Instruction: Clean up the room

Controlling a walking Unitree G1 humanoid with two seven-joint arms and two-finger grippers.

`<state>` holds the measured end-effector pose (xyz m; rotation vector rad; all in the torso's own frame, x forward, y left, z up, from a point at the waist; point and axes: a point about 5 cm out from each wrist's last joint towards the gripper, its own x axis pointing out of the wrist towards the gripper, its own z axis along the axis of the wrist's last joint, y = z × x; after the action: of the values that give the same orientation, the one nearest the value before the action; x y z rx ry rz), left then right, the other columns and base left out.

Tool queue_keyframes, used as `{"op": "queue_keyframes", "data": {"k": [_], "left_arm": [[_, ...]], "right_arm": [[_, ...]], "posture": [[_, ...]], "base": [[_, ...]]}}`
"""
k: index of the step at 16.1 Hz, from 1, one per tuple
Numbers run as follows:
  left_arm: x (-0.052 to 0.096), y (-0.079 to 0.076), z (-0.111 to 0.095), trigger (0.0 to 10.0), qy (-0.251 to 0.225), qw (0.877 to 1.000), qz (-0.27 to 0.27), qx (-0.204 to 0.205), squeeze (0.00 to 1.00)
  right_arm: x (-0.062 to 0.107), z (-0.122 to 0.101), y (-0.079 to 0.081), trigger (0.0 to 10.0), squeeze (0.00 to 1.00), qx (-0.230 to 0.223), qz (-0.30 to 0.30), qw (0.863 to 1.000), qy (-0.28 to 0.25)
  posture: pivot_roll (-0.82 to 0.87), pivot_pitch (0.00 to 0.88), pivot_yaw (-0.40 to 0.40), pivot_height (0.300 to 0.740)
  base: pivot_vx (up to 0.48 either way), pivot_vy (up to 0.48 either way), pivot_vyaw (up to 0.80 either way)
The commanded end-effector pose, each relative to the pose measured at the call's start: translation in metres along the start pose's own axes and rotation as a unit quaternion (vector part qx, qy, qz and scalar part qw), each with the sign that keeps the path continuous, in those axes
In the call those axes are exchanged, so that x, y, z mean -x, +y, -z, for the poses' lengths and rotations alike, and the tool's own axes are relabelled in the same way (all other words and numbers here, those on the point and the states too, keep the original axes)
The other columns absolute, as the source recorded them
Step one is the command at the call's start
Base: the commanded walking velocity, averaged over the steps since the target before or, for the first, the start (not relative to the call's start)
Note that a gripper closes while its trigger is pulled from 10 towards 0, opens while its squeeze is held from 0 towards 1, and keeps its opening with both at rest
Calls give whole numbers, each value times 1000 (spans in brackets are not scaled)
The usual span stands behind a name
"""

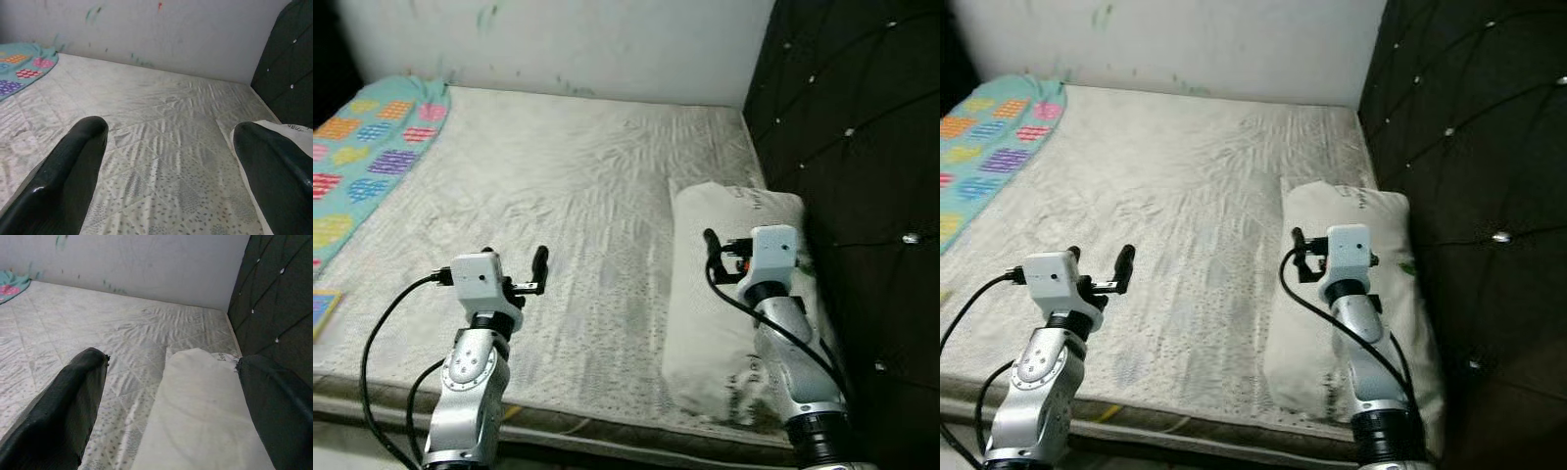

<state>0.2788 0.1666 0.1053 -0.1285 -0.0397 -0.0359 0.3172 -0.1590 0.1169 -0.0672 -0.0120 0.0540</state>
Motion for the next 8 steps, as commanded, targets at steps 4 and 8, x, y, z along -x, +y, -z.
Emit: {"op": "queue_keyframes", "data": {"k": [4, 8], "left_arm": [[-2, 1, -2, 10000, -3, 1000, 2, -4, 0], [-3, 0, -2, 10000, -3, 1000, 2, -3, 0]], "right_arm": [[-4, -6, 2, 10000, 0, -1, -6, 1000, -10], [-4, -7, 2, 10000, 0, 1, -7, 1000, -11]], "posture": [[-21, 7, 15, 740], [-25, 11, 14, 740]], "base": [[0, 342, 0], [0, 341, 0]]}}
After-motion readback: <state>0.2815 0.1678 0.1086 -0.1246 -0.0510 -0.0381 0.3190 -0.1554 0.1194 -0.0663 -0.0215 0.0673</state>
